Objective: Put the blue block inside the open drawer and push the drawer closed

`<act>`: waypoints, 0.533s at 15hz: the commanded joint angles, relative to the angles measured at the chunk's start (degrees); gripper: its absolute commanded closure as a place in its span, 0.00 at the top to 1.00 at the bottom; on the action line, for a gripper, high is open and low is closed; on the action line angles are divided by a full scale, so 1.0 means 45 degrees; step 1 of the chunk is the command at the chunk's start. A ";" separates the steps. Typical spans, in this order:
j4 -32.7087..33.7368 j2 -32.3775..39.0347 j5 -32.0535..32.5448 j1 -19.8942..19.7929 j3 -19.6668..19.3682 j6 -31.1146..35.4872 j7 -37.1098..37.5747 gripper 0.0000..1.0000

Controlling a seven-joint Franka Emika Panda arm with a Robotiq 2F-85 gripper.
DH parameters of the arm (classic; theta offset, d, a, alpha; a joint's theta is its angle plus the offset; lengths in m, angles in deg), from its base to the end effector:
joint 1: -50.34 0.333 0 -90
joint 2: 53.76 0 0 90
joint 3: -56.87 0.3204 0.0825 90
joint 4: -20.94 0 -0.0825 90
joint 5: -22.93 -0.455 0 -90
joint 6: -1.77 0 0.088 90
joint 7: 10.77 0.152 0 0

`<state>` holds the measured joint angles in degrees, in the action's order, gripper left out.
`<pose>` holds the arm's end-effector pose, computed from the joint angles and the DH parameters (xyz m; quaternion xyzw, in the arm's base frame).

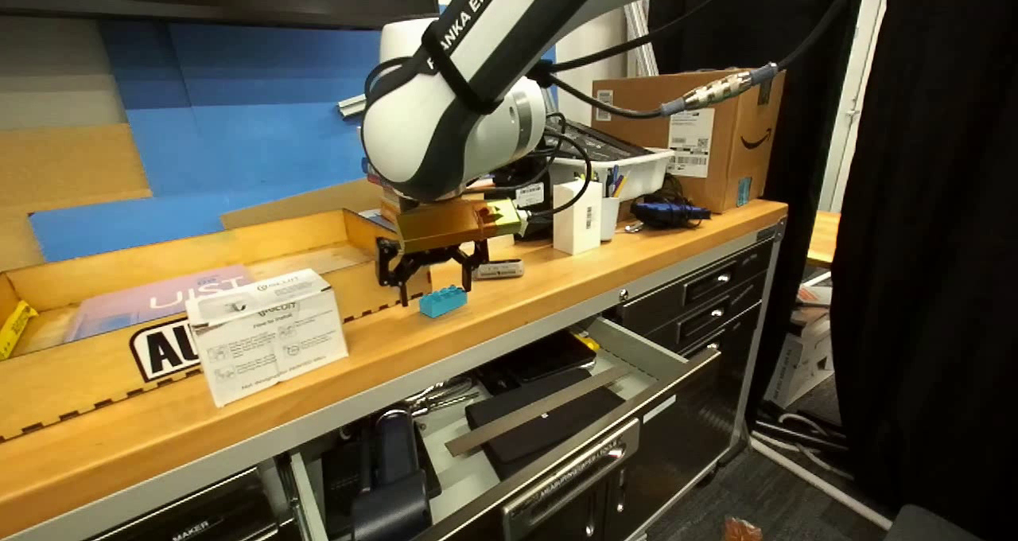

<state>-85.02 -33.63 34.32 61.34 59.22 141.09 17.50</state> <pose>0.7070 0.1602 0.2769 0.9891 -0.0637 0.1311 0.0209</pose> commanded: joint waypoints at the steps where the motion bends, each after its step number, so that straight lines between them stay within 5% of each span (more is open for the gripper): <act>1: 0.0739 0.0554 0.0612 0.0498 -0.0615 0.0268 0.0704 1.00; 8: 0.0656 0.0487 0.0690 0.0781 -0.1000 -0.0300 0.1229 1.00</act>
<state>-83.38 -31.55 36.01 63.26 56.27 141.44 20.11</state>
